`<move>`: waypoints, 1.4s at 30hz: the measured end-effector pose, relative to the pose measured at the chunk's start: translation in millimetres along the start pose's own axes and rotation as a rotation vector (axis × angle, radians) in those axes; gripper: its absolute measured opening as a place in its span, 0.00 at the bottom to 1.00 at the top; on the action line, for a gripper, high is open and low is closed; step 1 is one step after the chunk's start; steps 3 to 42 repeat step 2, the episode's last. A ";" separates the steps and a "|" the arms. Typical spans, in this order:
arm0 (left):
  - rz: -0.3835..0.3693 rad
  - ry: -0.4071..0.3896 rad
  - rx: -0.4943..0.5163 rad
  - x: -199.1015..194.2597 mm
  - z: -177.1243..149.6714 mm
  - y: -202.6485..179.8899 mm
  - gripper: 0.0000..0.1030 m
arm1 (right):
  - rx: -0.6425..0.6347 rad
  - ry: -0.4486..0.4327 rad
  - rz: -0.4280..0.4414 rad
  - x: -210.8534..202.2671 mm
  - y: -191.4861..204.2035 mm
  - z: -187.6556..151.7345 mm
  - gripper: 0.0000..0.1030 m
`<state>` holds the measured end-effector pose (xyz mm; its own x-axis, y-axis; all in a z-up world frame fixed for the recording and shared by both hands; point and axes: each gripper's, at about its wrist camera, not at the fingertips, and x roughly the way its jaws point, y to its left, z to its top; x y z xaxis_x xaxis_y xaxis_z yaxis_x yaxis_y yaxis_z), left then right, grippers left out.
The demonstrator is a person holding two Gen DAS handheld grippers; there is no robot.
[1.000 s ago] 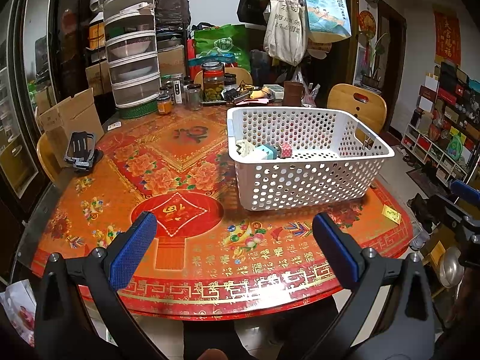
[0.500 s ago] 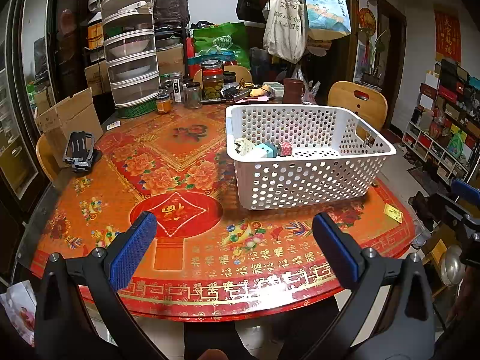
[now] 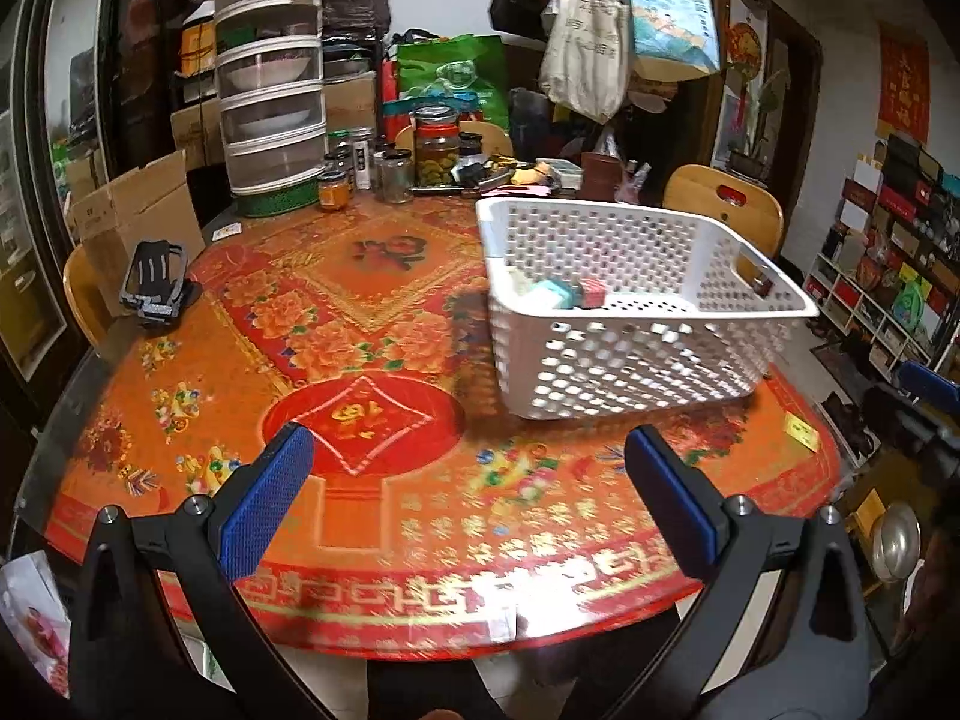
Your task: Organize rigid objects
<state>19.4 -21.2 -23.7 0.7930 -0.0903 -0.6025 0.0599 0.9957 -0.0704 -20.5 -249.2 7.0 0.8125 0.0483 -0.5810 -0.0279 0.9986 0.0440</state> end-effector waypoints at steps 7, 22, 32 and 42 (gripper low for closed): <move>0.043 0.003 -0.010 16.7 4.5 22.0 0.99 | 0.035 0.008 0.001 9.9 -9.4 2.9 1.00; 0.043 0.003 -0.010 16.7 4.5 22.0 0.99 | 0.035 0.008 0.001 9.9 -9.4 2.9 1.00; 0.043 0.003 -0.010 16.7 4.5 22.0 0.99 | 0.035 0.008 0.001 9.9 -9.4 2.9 1.00; 0.043 0.003 -0.010 16.7 4.5 22.0 0.99 | 0.035 0.008 0.001 9.9 -9.4 2.9 1.00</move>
